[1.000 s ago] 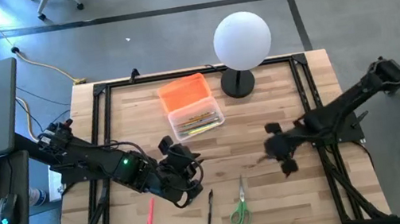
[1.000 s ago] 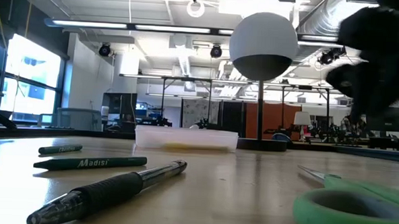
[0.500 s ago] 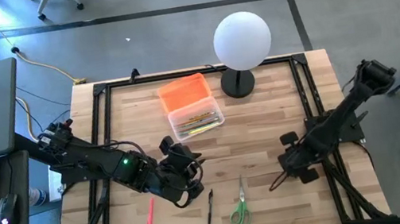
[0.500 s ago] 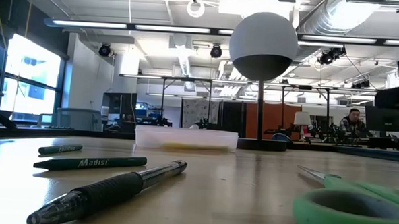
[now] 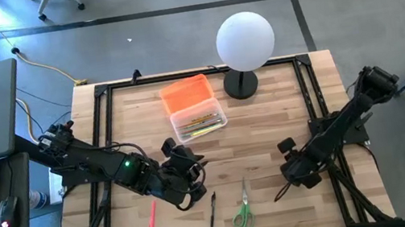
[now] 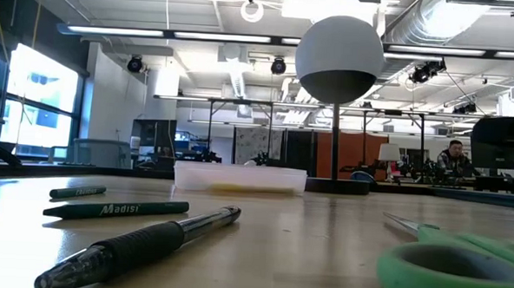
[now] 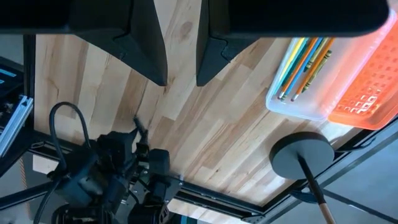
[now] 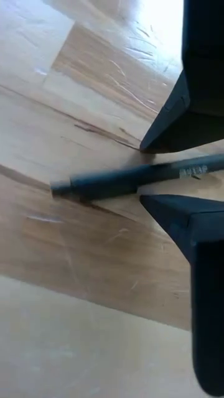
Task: Pick & place school supplies into a supply box
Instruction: Put the black pen into the transparent supply box
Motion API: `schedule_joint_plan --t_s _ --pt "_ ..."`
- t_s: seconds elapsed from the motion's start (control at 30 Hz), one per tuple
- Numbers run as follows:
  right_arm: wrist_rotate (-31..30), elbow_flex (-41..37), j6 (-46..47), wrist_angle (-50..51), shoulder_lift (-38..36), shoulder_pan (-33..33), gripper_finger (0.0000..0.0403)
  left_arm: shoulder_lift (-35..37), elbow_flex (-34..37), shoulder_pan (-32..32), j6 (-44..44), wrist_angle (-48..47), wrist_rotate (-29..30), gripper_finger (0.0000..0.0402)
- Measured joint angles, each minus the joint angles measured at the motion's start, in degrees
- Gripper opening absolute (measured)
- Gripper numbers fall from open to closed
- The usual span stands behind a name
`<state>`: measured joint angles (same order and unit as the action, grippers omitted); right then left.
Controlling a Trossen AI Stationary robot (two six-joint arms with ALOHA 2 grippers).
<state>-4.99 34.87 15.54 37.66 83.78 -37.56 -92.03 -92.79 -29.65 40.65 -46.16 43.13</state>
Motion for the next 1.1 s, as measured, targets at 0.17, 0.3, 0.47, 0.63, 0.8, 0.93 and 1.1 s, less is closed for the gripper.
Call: schedule_joint_plan --t_s 0.17,0.3,0.47,0.63,0.8,0.93,1.1 --pt "-2.68 0.47 -4.0 -1.63 0.68 0.67 0.0098 -0.02 0.0 0.0 -0.45 -0.29 0.0 0.0117" --pt "-4.02 0.57 -4.33 -5.49 0.58 2.84 0.0098 -0.02 0.0 0.0 -0.6 -0.27 -0.02 0.0117" --pt "-5.28 0.55 -8.96 -13.21 0.66 5.31 0.0098 -0.02 0.0 0.0 -0.78 -0.28 -0.04 0.0117" --pt "-7.38 0.65 -12.93 -21.38 1.42 9.49 0.0095 -0.02 0.0 0.0 -1.43 -0.27 -0.04 0.0117" --pt "-5.69 0.63 -14.14 -17.41 0.39 12.03 0.0061 -0.02 0.0 0.0 -1.43 -0.26 -1.02 0.0117" --pt "-5.14 0.63 -11.39 -10.12 -3.68 11.78 0.004 -0.02 0.0 0.0 -1.43 -0.27 -1.33 0.0117" --pt "-3.81 0.63 -6.58 -5.15 -11.16 8.84 0.0038 -0.02 0.0 0.0 -1.43 -0.27 -1.3 0.0117"
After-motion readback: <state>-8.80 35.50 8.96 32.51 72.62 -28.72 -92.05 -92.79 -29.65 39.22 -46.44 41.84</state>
